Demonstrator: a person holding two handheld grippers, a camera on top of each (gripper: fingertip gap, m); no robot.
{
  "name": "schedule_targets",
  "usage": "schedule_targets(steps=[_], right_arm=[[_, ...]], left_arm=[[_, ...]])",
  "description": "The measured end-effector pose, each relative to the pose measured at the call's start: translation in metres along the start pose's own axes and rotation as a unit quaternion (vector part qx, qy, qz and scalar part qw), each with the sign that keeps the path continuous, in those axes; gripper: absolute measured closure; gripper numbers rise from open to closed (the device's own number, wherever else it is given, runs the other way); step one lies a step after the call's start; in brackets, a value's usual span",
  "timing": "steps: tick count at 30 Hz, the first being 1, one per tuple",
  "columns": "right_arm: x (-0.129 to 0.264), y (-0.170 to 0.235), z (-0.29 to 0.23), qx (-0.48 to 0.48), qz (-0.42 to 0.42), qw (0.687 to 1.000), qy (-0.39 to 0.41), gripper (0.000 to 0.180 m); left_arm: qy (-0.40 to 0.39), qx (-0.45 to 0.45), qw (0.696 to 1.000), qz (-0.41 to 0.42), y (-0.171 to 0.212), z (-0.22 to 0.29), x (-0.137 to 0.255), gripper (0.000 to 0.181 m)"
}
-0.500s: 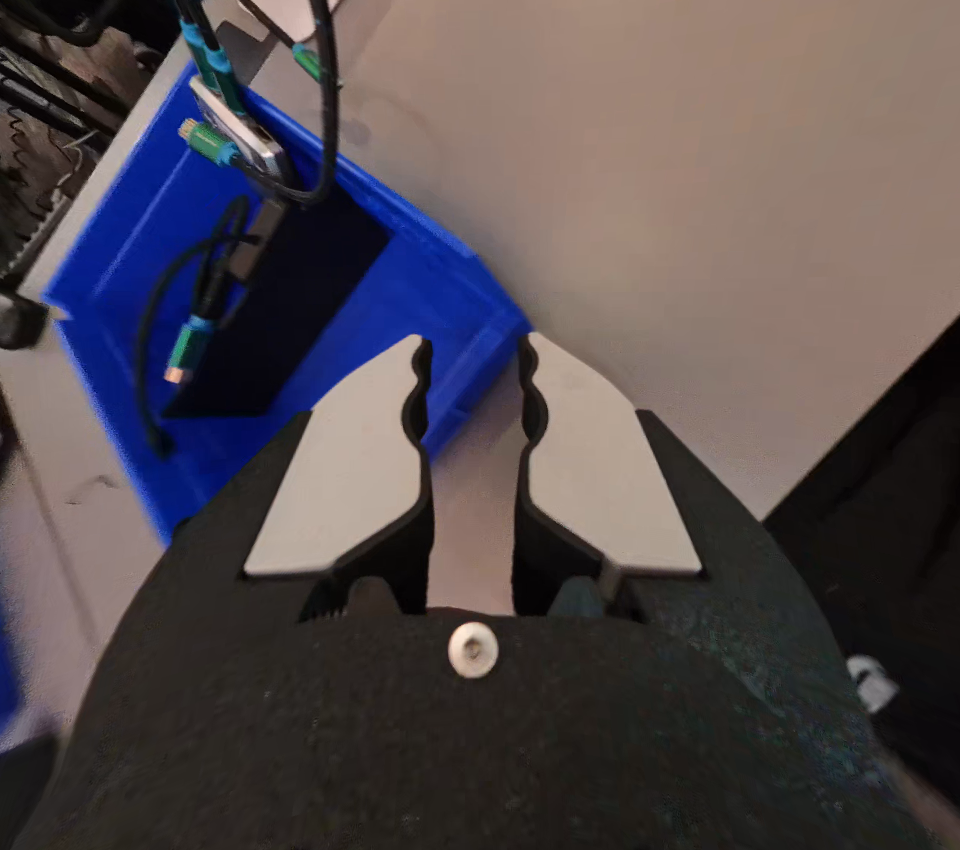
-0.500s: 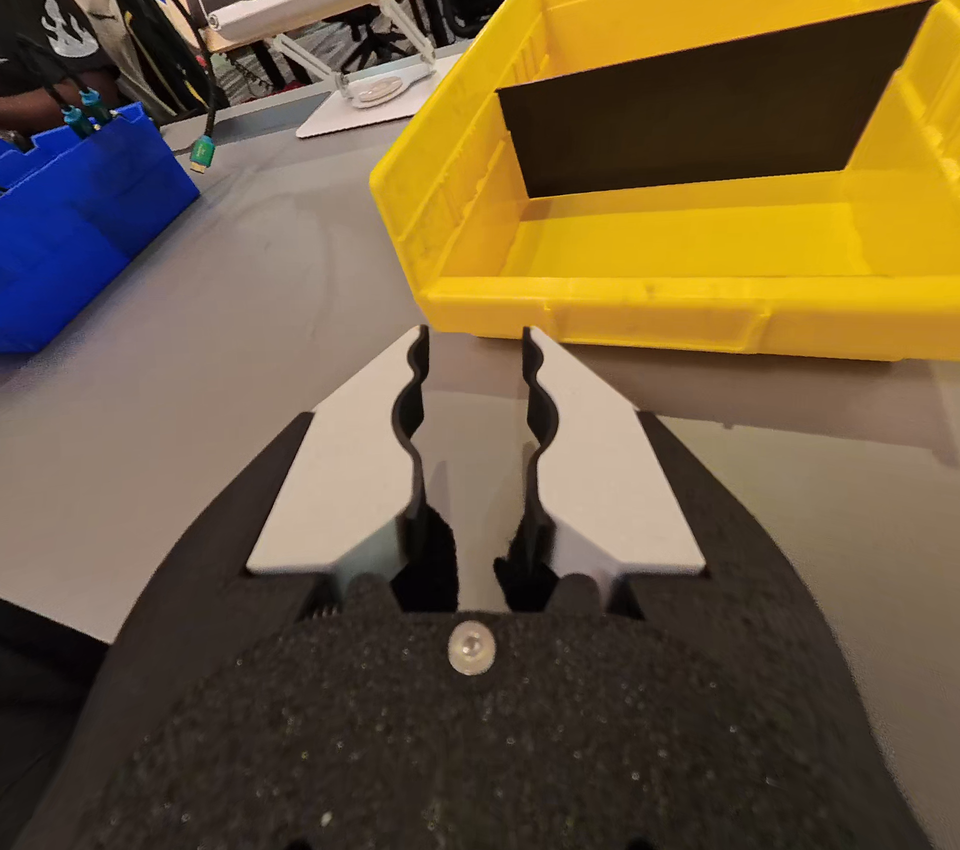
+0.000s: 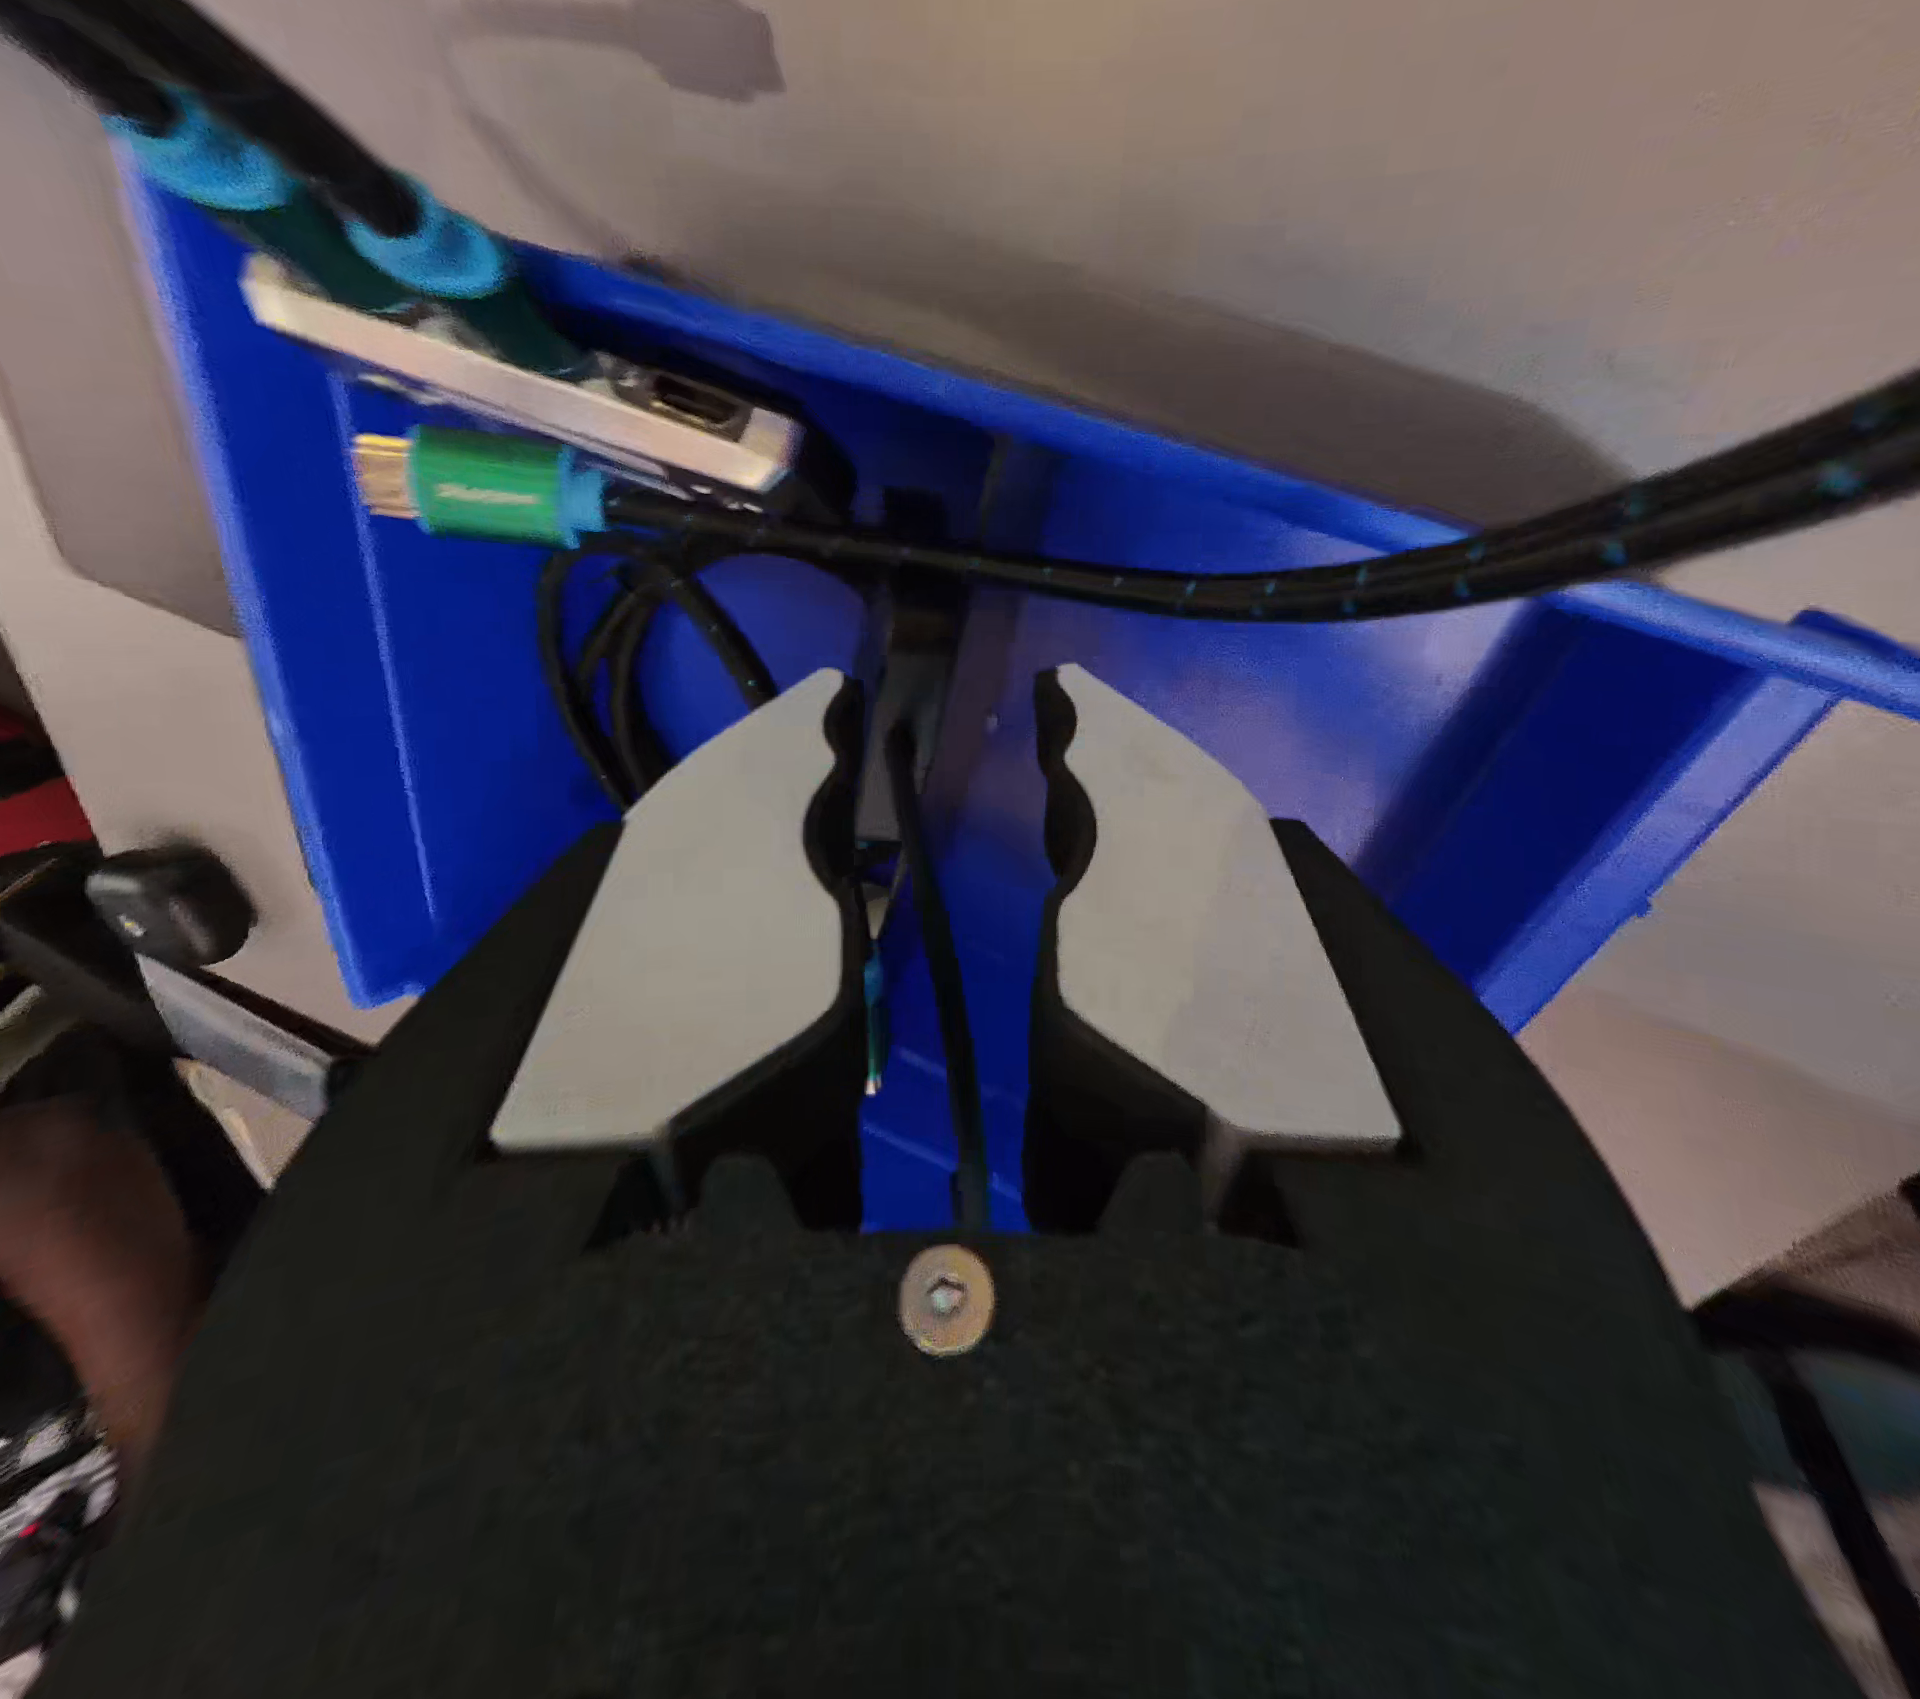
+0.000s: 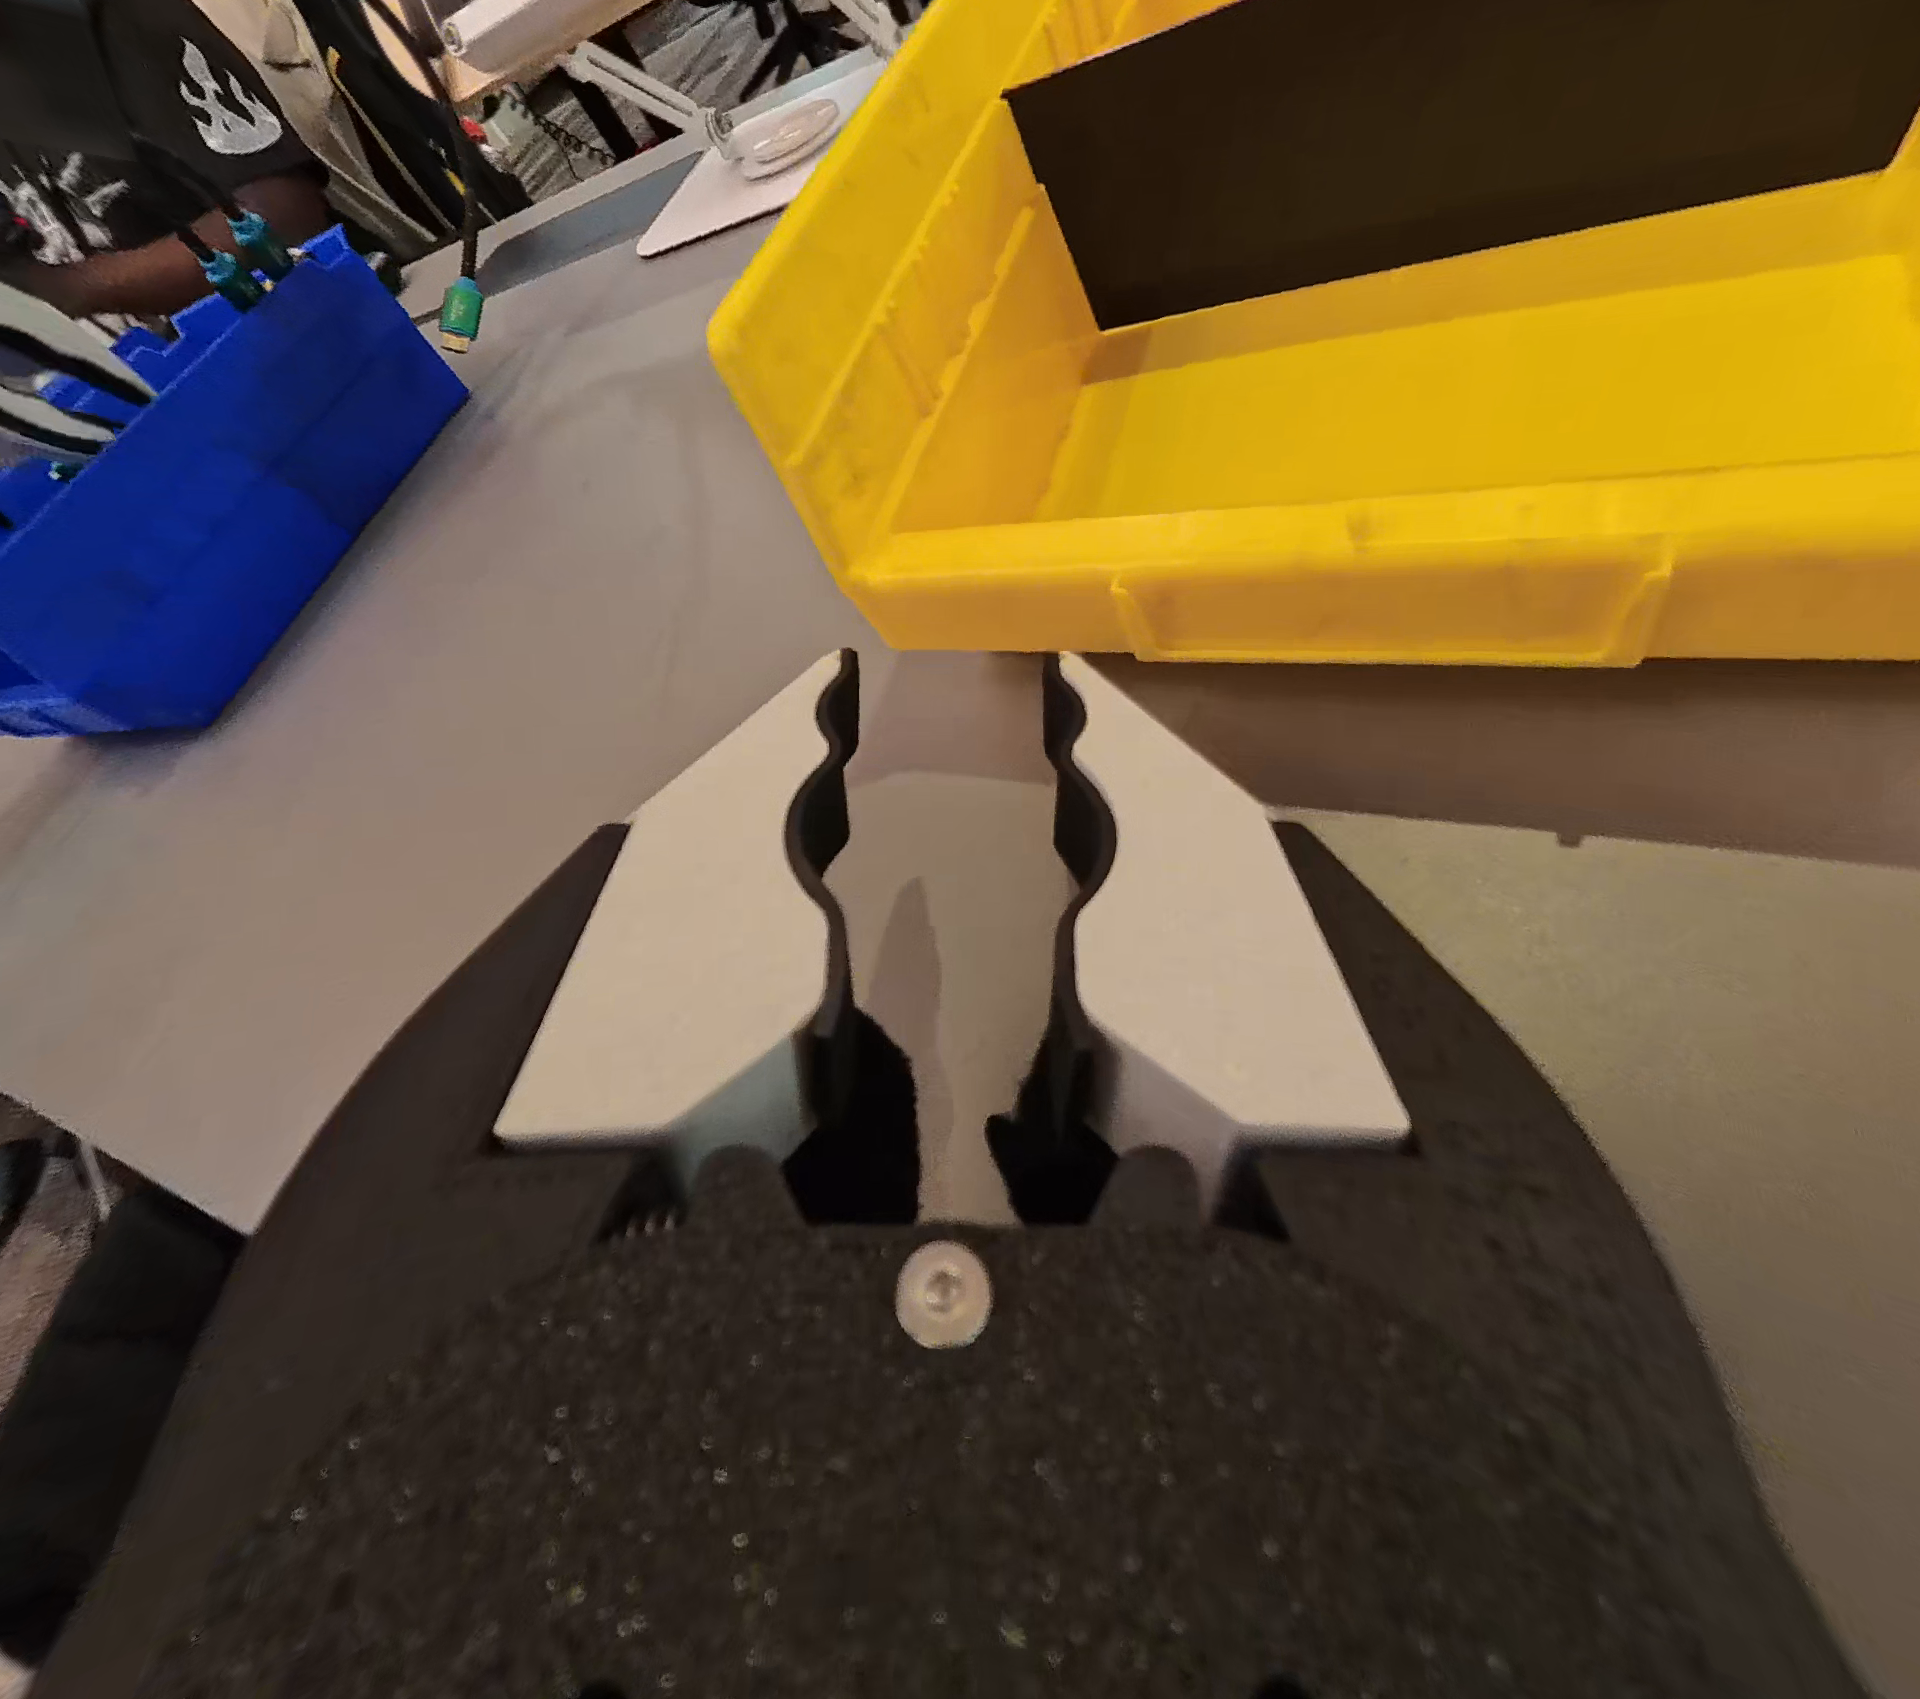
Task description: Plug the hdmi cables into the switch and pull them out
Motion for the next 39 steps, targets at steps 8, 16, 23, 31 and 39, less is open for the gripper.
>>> schedule_targets(steps=[8,16,23,31,39], right_arm=[[-0.001,0.002,0.000,-0.018,0.001,1.000,-0.019,0.145],[-0.002,0.002,-0.004,-0.006,-0.002,1.000,-0.022,0.145],[-0.007,0.001,-0.015,0.023,-0.010,0.999,-0.030,0.146],[-0.010,-0.001,-0.027,0.042,-0.006,0.998,-0.039,0.147],[-0.019,-0.041,-0.093,0.195,0.061,0.975,-0.082,0.143]], left_arm=[[0.020,-0.038,0.999,-0.028,0.012,-0.007,-0.011,0.163],[-0.040,0.061,0.996,0.048,0.038,-0.052,0.050,0.167],[-0.033,0.296,0.919,0.259,0.054,-0.094,0.123,0.166],[0.095,0.563,0.667,0.478,0.065,-0.123,0.167,0.167],[0.203,0.609,0.531,0.553,0.015,-0.068,0.210,0.167]])
Point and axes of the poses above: each gripper's, where its closed fingertips meet, x back along the fingers, y out of its underside, z = x × y across the jaws, the point moved 5 cm from there along x, back along the fingers, and after that the axes turned 15 degrees about -y, right-handed, at the moved point
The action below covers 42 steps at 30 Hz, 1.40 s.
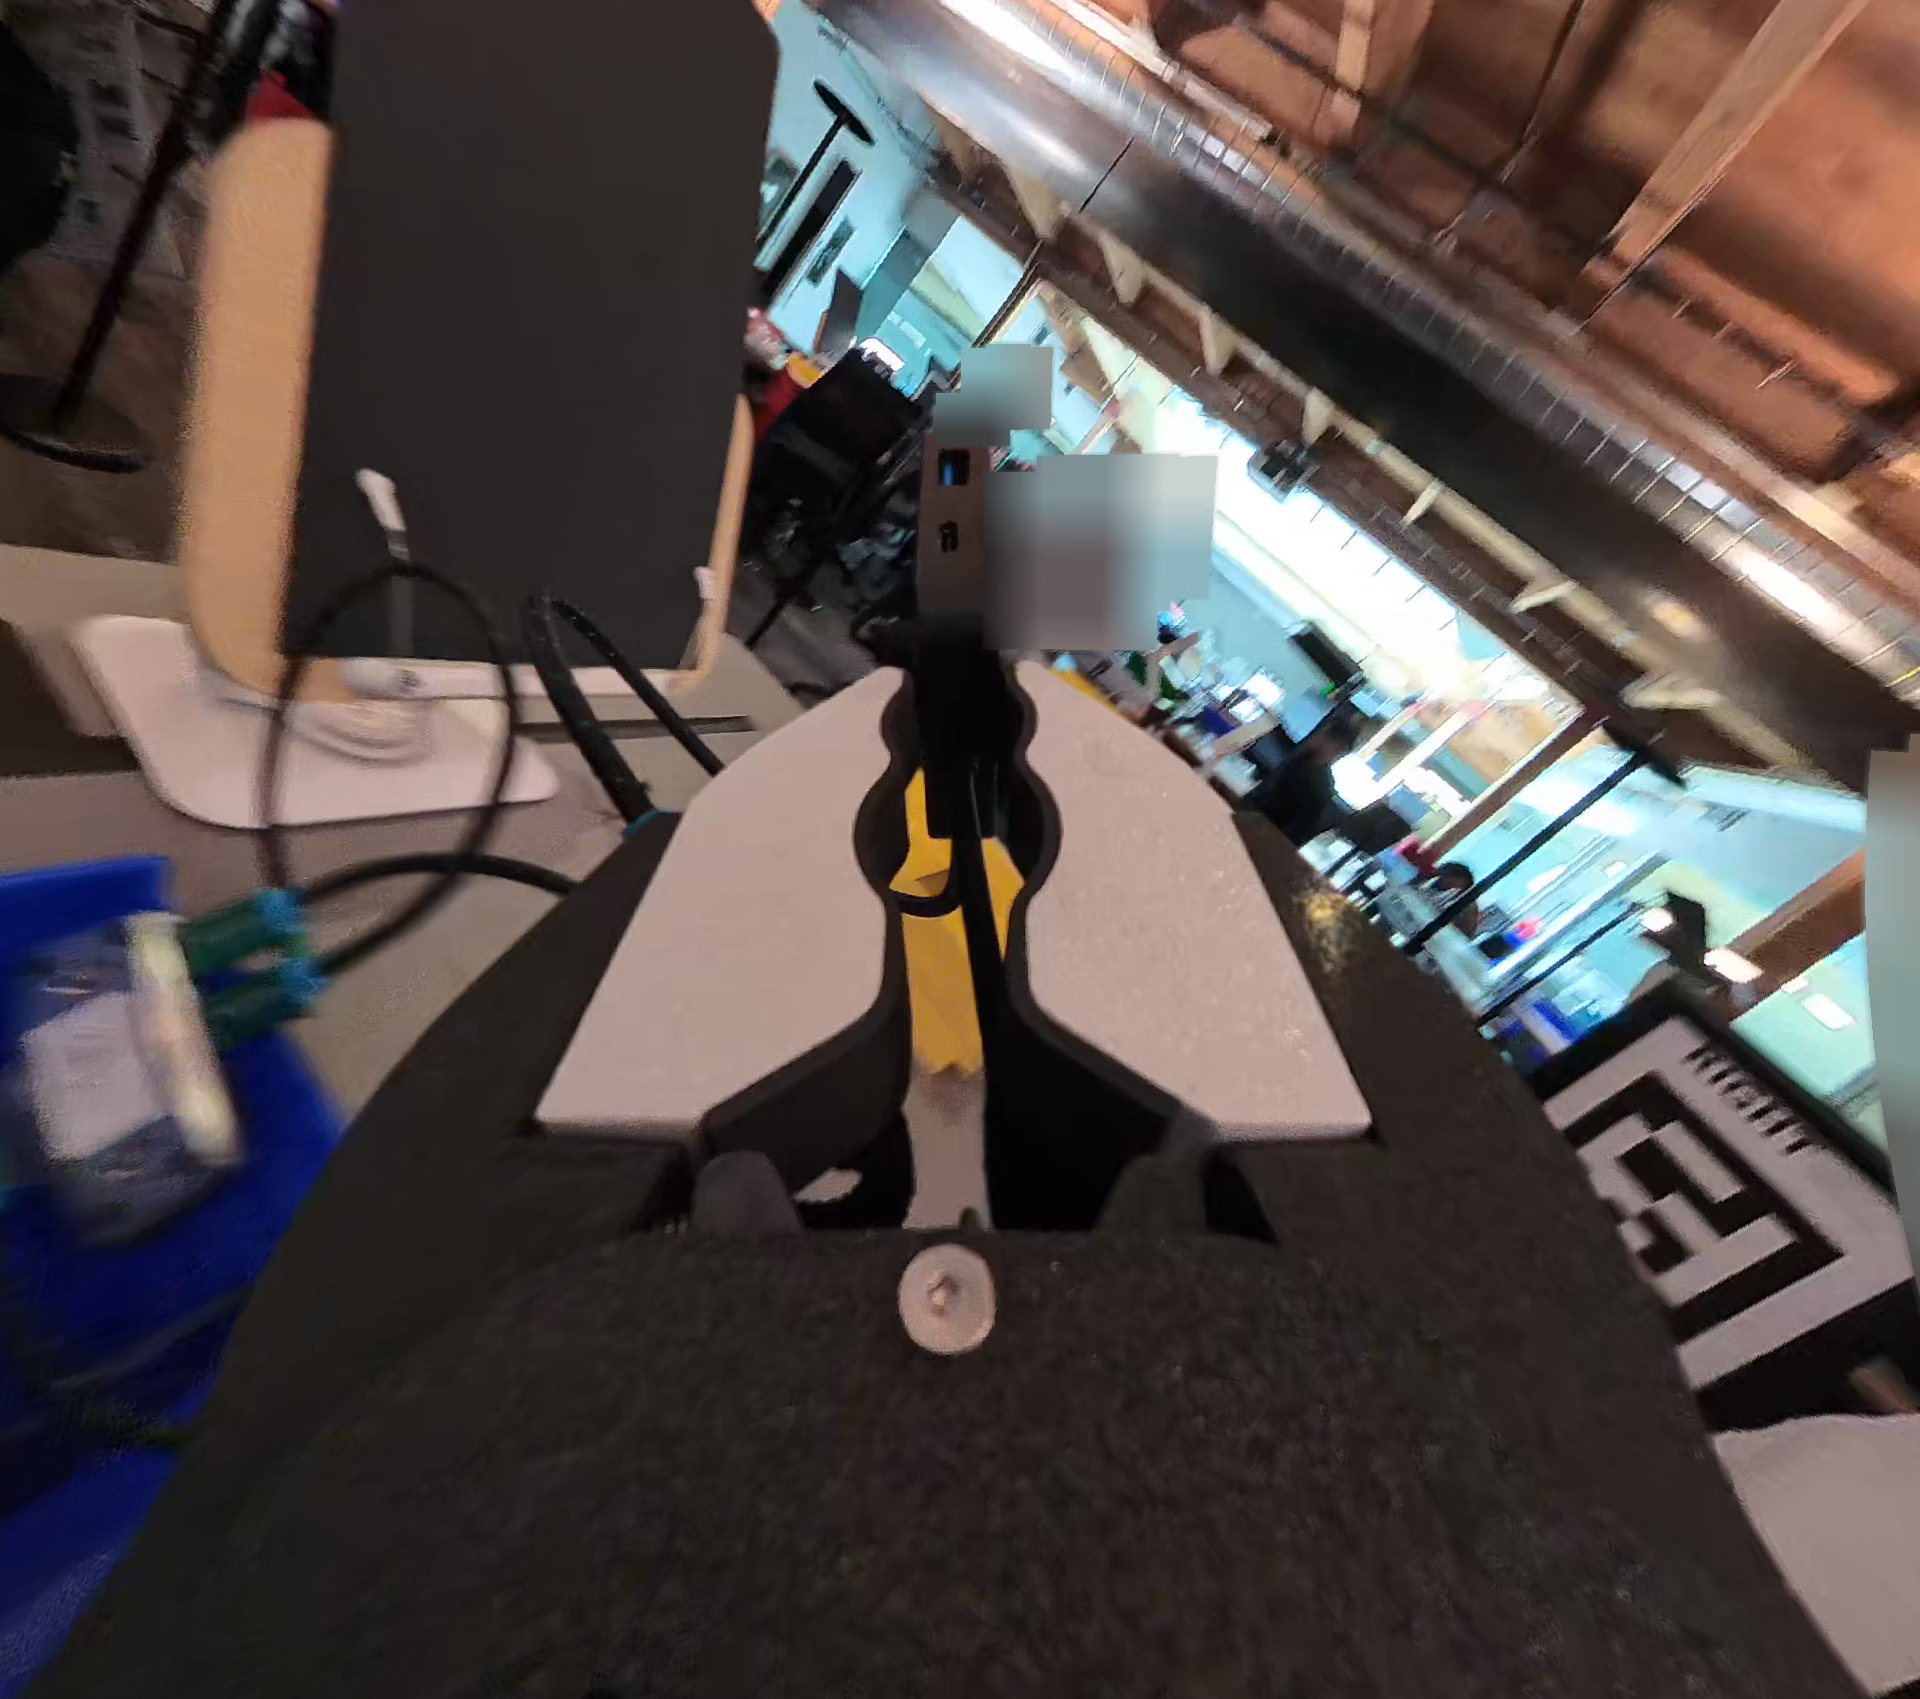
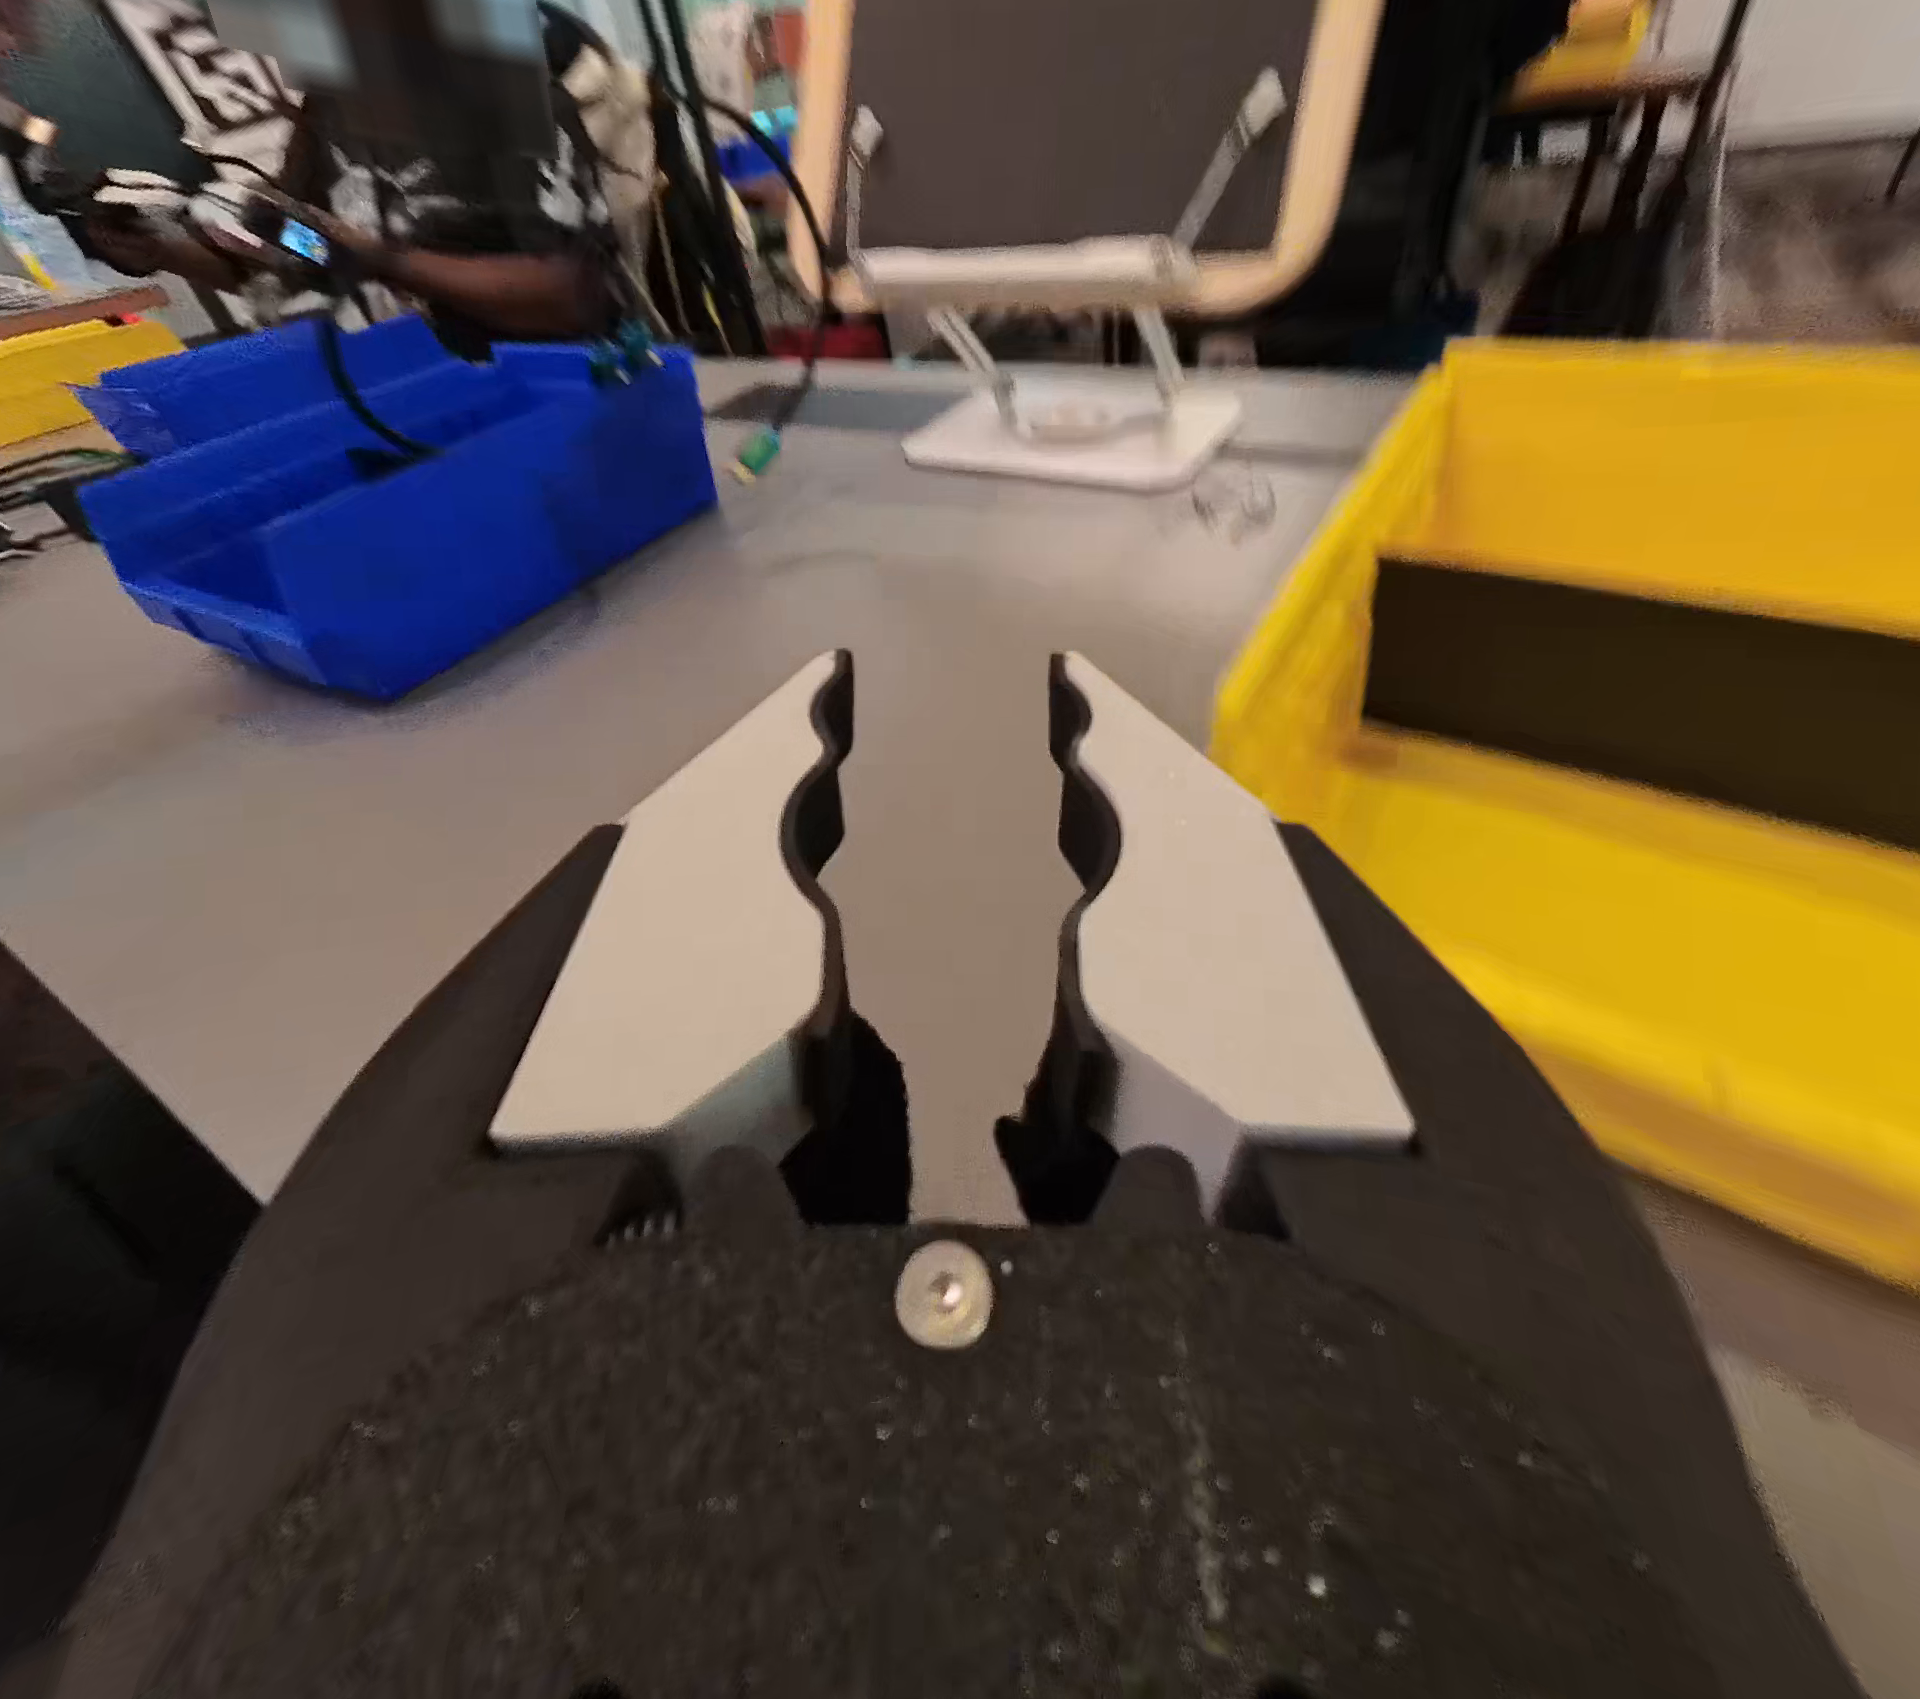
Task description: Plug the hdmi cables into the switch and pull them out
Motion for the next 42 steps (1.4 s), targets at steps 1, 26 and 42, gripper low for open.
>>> schedule_targets(steps=[1,26,42], right_arm=[[-0.007,-0.014,-0.011,0.033,0.017,0.999,-0.008,0.140],[-0.105,-0.030,-0.109,0.240,-0.075,0.967,-0.040,0.159],[-0.113,0.002,-0.098,0.137,-0.204,0.962,-0.118,0.160]], left_arm=[[0.008,0.023,1.000,0.002,0.015,0.009,-0.003,0.167],[0.050,0.307,0.941,-0.135,0.274,0.036,-0.060,0.166],[-0.158,-0.462,0.862,-0.138,0.302,0.034,-0.065,0.117]])
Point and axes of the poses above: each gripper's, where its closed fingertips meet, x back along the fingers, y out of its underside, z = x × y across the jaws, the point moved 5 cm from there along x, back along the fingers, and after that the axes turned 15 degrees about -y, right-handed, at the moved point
